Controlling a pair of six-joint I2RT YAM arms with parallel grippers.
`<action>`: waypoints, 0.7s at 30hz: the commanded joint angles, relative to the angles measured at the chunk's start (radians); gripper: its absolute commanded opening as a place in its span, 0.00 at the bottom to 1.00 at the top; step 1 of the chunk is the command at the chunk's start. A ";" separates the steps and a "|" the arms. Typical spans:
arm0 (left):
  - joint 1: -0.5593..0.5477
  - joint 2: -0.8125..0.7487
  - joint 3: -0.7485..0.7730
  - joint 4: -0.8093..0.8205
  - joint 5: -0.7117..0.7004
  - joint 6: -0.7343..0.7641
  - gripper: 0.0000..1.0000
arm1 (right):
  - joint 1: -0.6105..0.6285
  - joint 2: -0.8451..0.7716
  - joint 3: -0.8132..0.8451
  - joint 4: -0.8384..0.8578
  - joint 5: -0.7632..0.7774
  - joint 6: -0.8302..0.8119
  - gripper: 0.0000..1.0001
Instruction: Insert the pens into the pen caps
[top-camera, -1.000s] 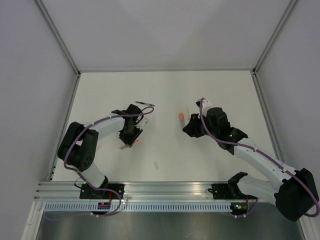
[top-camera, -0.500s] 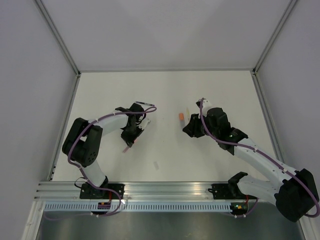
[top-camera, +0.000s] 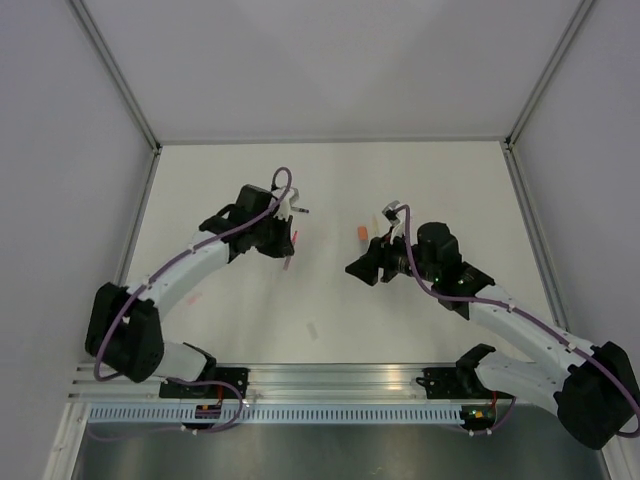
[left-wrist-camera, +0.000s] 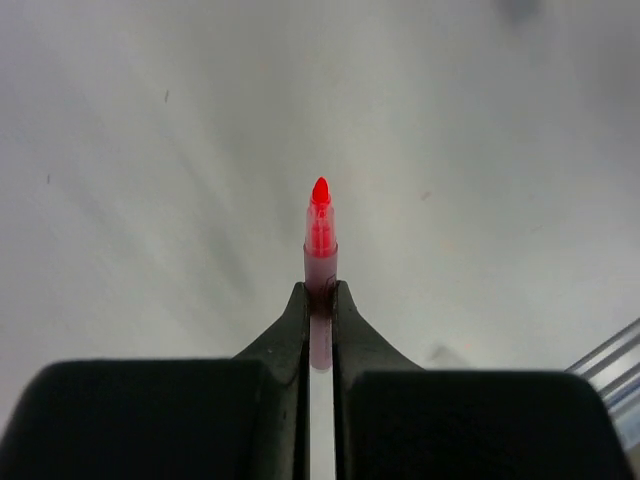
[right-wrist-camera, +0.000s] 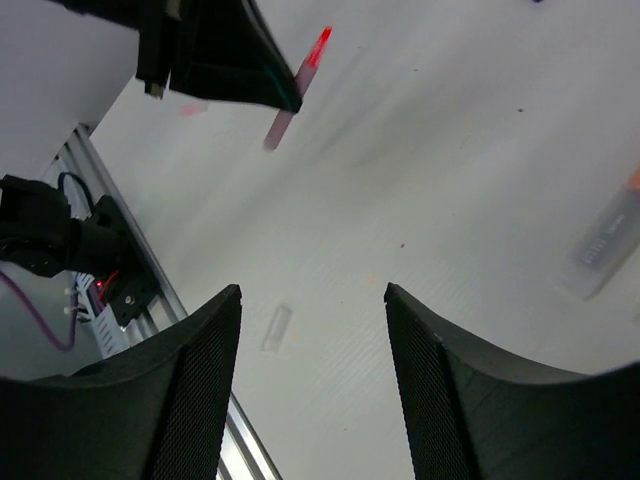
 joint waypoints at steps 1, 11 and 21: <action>-0.002 -0.205 -0.055 0.303 0.251 -0.246 0.02 | 0.038 0.027 0.008 0.167 -0.127 -0.002 0.66; -0.012 -0.442 -0.318 0.878 0.455 -0.665 0.02 | 0.141 0.094 0.057 0.362 -0.100 0.086 0.69; -0.021 -0.562 -0.396 0.935 0.434 -0.689 0.02 | 0.211 0.217 0.155 0.388 -0.073 0.090 0.62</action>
